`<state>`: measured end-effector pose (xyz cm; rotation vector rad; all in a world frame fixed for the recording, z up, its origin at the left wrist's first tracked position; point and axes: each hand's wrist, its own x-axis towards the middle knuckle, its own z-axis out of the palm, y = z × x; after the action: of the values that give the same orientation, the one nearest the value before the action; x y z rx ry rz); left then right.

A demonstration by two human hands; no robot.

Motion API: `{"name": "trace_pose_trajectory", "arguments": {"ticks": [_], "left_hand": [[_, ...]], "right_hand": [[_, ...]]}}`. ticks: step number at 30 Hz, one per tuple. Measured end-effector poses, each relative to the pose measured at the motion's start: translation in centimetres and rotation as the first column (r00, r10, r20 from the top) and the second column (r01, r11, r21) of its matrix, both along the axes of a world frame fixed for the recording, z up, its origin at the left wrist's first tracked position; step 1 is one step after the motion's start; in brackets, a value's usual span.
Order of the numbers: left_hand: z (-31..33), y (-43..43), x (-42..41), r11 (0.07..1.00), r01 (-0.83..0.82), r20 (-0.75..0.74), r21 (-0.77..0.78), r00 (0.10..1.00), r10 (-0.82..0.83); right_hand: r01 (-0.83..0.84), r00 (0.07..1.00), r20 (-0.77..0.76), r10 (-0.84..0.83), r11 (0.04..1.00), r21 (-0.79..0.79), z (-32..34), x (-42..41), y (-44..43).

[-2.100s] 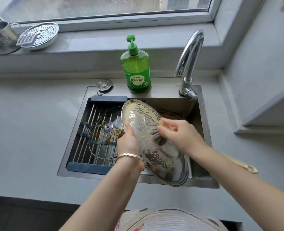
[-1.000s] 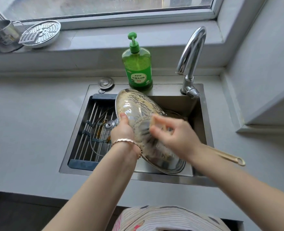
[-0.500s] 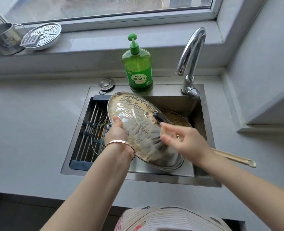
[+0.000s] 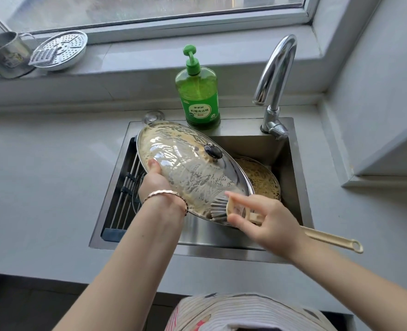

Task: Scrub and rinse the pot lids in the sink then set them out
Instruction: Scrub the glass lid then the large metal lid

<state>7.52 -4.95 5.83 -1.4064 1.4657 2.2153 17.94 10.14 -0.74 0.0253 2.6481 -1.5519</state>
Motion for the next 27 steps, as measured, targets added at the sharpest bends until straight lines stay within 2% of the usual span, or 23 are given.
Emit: {"name": "trace_pose_trajectory", "arguments": {"ticks": [1,4,5,6,8,10,12,15,20,23,25,27], "left_hand": [[-0.2,-0.1,0.0,1.0,0.002,-0.003,0.004,1.0,-0.002],[-0.4,-0.1,0.3,1.0,0.0,-0.008,0.013,1.0,0.0],[-0.4,0.1,0.4,1.0,-0.003,-0.007,0.01,1.0,0.004],[-0.3,0.3,0.5,1.0,-0.006,-0.007,0.004,1.0,0.006],[-0.4,0.7,0.7,1.0,-0.016,-0.005,-0.007,1.0,0.016],[-0.4,0.7,0.6,1.0,-0.01,0.003,-0.011,1.0,0.01],[-0.6,0.3,0.5,1.0,-0.018,0.003,-0.012,1.0,0.018],[-0.7,-0.2,0.5,1.0,-0.029,-0.002,0.005,1.0,0.029],[-0.5,0.4,0.9,1.0,0.019,0.014,0.024,1.0,-0.019],[-0.2,-0.1,0.7,0.999,0.031,-0.013,0.043,0.999,-0.031],[-0.3,-0.3,0.6,0.997,0.054,-0.043,0.063,0.998,-0.051],[-0.4,-0.3,0.6,0.995,0.089,-0.051,0.051,0.995,-0.087]], "right_hand": [[-0.011,1.0,0.0,0.011,1.0,0.023,0.0,-0.1,0.4],[0.168,0.971,0.156,-0.179,0.982,0.082,-1.3,-1.7,3.1],[0.178,0.964,0.182,-0.192,0.98,0.095,-1.5,-1.7,3.4],[0.146,0.973,0.166,-0.16,0.985,0.092,-1.3,-1.6,2.8],[0.024,0.999,0.034,-0.026,0.998,0.053,0.0,-1.1,0.1],[-0.075,0.995,-0.054,0.08,0.993,0.088,1.0,-0.5,-1.6],[-0.08,0.995,-0.05,0.086,0.99,0.12,0.4,-0.7,-0.6],[-0.011,0.999,0.04,0.008,0.998,0.065,-1.2,-0.9,1.9],[-0.122,0.989,-0.067,0.13,0.986,0.113,0.5,-1.0,0.4],[0.023,0.994,0.107,-0.028,0.998,0.056,-1.5,-1.7,3.5],[0.146,0.952,0.259,-0.164,0.985,0.086,-2.6,-2.3,5.1],[0.126,0.95,0.273,-0.151,0.986,0.108,-2.5,-2.1,4.2]]}}
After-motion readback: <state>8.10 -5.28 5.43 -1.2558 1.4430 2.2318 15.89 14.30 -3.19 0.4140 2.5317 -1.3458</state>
